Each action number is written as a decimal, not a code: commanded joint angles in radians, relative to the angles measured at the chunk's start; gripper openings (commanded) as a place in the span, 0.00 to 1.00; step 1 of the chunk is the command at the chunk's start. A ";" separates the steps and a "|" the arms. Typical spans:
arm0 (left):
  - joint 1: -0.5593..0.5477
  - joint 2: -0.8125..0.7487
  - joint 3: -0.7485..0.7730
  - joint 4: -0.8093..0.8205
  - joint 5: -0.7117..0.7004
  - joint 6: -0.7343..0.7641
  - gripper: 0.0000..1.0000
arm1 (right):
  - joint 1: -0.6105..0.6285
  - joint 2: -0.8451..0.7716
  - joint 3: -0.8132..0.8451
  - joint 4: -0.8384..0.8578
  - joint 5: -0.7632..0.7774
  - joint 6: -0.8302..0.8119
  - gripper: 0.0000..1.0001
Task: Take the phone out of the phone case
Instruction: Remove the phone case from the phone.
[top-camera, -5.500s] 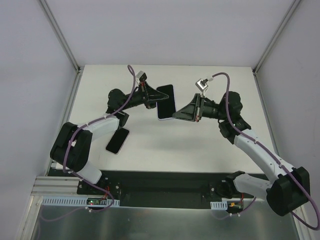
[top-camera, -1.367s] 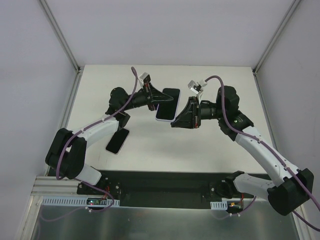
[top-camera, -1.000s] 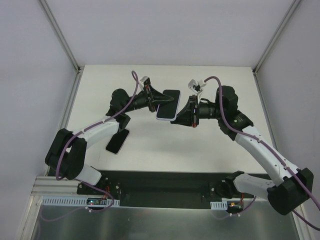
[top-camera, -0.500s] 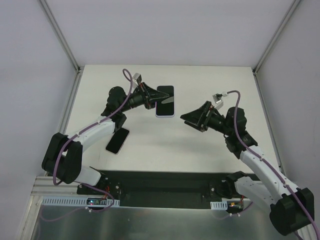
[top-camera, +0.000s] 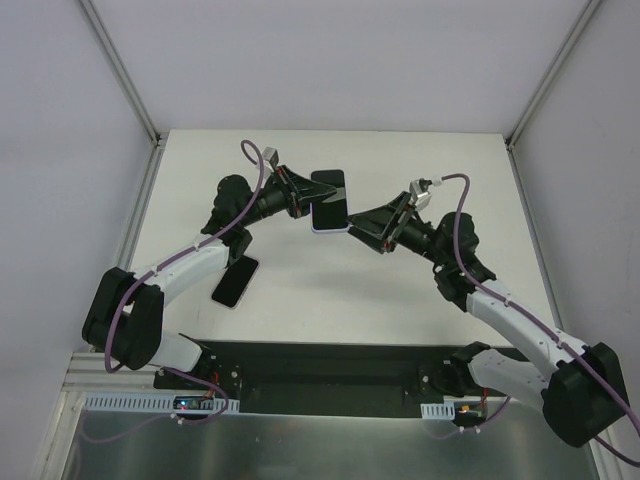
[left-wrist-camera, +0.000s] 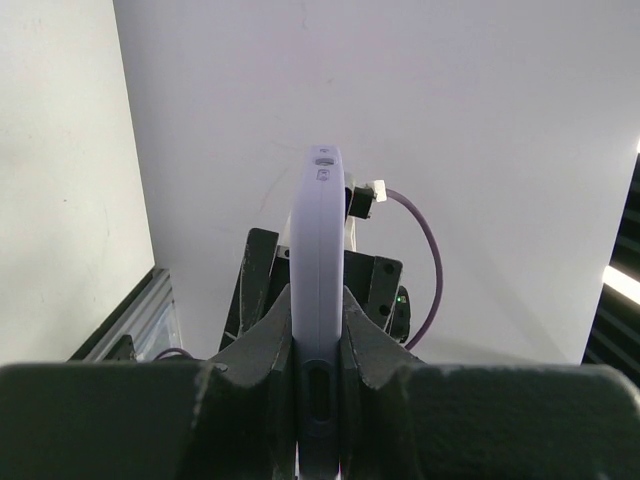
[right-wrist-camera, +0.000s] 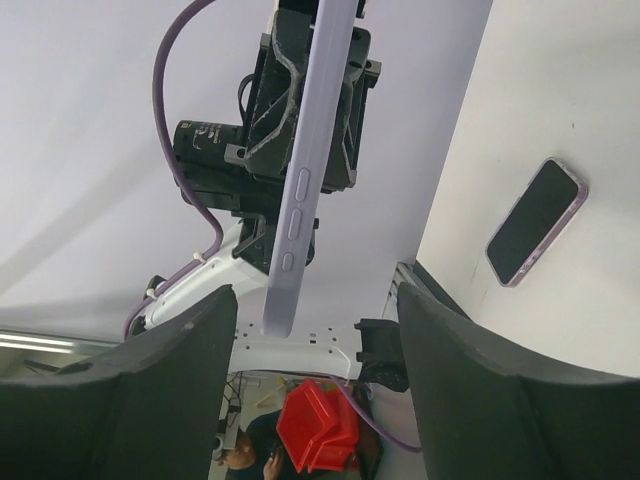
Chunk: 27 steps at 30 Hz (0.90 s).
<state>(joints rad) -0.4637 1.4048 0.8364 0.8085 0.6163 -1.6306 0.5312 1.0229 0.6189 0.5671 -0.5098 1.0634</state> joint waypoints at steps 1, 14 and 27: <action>-0.001 -0.044 0.015 0.066 -0.026 0.006 0.00 | 0.018 0.014 0.042 0.108 0.017 0.027 0.63; -0.001 -0.029 0.020 0.077 -0.027 0.000 0.00 | 0.036 0.097 0.064 0.224 0.001 0.102 0.40; 0.002 -0.084 0.018 -0.101 -0.078 0.086 0.00 | 0.050 0.071 0.079 0.148 0.005 0.073 0.35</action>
<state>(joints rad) -0.4637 1.4021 0.8349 0.7502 0.5865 -1.6058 0.5747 1.1320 0.6544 0.6941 -0.5045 1.1477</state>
